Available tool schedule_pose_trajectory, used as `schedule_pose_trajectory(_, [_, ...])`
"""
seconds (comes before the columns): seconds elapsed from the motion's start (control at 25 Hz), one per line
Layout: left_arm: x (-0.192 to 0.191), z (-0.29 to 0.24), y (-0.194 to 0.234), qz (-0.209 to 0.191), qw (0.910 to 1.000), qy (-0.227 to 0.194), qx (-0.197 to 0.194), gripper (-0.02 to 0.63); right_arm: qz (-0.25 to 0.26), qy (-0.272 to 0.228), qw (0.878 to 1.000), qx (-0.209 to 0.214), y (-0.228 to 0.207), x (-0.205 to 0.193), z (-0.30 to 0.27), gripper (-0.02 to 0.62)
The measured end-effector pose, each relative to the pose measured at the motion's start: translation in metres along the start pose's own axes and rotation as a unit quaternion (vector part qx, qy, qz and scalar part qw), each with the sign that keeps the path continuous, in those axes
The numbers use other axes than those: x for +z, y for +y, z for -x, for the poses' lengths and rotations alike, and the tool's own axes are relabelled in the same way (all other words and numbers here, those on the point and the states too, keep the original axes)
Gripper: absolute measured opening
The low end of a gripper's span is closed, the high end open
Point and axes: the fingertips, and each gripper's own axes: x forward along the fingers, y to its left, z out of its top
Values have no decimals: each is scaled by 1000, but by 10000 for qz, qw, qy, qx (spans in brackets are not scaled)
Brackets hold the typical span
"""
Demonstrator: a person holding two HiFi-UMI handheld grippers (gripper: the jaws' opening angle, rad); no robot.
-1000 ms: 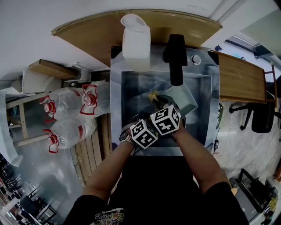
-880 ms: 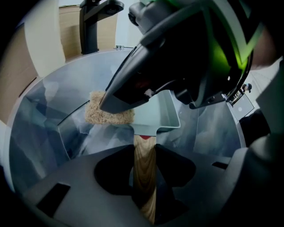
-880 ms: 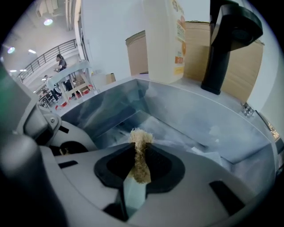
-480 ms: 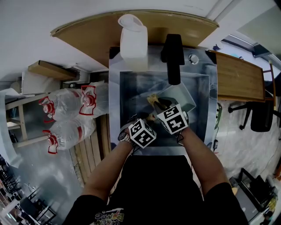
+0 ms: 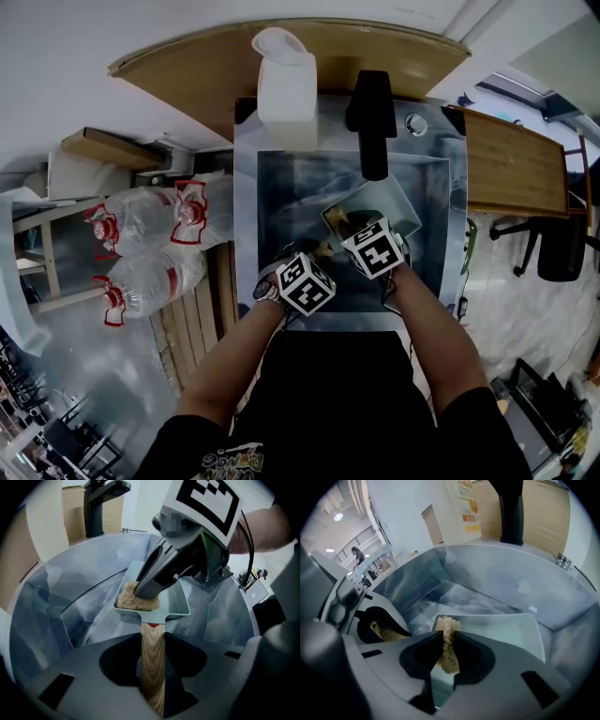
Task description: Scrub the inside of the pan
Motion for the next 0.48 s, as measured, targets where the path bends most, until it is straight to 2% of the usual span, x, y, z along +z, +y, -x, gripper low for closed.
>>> schedule_pose_trajectory(0.48, [1, 1, -1, 9, 10000, -27, -23, 164, 114, 325, 9993, -113, -12, 0, -8, 83])
